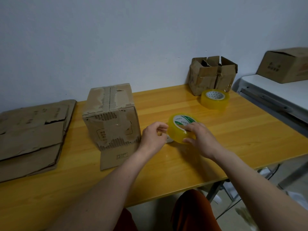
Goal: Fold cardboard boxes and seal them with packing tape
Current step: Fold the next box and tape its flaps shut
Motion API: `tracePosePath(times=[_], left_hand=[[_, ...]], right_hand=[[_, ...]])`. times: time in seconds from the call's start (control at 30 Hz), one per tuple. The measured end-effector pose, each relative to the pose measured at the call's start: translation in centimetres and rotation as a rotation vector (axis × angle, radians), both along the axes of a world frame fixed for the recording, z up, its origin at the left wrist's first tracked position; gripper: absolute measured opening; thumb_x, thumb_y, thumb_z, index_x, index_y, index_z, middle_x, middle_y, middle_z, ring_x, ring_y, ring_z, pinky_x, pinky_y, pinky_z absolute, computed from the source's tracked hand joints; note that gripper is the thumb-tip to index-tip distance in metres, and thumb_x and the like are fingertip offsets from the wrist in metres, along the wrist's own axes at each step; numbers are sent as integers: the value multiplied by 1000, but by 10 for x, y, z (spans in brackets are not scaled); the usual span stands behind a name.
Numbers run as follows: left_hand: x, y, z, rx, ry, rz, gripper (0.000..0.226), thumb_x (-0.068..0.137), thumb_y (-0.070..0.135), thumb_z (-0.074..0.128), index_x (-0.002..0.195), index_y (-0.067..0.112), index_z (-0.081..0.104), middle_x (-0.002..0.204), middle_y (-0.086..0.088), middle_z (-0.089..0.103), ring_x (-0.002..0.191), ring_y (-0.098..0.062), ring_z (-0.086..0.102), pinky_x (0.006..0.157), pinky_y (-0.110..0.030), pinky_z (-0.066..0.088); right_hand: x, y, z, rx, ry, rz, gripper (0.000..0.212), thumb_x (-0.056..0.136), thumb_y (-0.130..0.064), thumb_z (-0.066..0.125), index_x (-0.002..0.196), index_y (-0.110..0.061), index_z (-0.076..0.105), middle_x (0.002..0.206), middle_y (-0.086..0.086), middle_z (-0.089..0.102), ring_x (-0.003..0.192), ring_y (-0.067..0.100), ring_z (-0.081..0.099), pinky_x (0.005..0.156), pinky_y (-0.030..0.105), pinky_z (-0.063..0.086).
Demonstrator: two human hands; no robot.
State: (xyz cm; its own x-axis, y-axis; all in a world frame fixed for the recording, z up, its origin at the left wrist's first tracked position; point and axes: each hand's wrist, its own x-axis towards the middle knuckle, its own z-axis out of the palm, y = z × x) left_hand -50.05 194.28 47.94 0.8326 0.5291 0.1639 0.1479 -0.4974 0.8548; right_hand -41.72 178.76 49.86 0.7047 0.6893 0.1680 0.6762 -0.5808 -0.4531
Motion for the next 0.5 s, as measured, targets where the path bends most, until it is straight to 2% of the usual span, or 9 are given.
tracePosePath(times=[0.13, 0.3, 0.4, 0.5], left_hand=[[-7, 3, 2, -16, -17, 7, 22, 82, 3, 65, 90, 23, 61, 93, 7, 62, 89, -7, 59, 75, -13, 47], [-12, 4, 9, -27, -67, 65, 14, 87, 10, 67, 85, 22, 60, 87, 9, 60, 82, -6, 57, 77, -21, 51], [-13, 5, 13, 15, -128, 132, 18, 87, 10, 68, 79, 23, 60, 88, 13, 54, 84, -8, 58, 80, -23, 52], [-15, 5, 18, 14, -178, 173, 22, 88, 9, 67, 76, 26, 59, 91, 12, 54, 84, -6, 59, 80, -19, 52]], right_hand=[[-4, 5, 5, 10, 23, 18, 45, 85, -20, 69, 127, -9, 57, 132, 7, 53, 127, 21, 39, 101, 25, 29], [-12, 10, 13, 33, 64, 30, 46, 86, -21, 68, 129, -10, 55, 133, 6, 53, 127, 20, 40, 102, 27, 31], [-16, 13, 16, 30, 113, 16, 48, 88, -25, 67, 132, -12, 52, 135, 8, 50, 128, 21, 41, 103, 29, 32], [-18, 18, 19, 30, 159, -9, 51, 88, -29, 67, 134, -14, 50, 134, 10, 50, 123, 24, 46, 101, 31, 35]])
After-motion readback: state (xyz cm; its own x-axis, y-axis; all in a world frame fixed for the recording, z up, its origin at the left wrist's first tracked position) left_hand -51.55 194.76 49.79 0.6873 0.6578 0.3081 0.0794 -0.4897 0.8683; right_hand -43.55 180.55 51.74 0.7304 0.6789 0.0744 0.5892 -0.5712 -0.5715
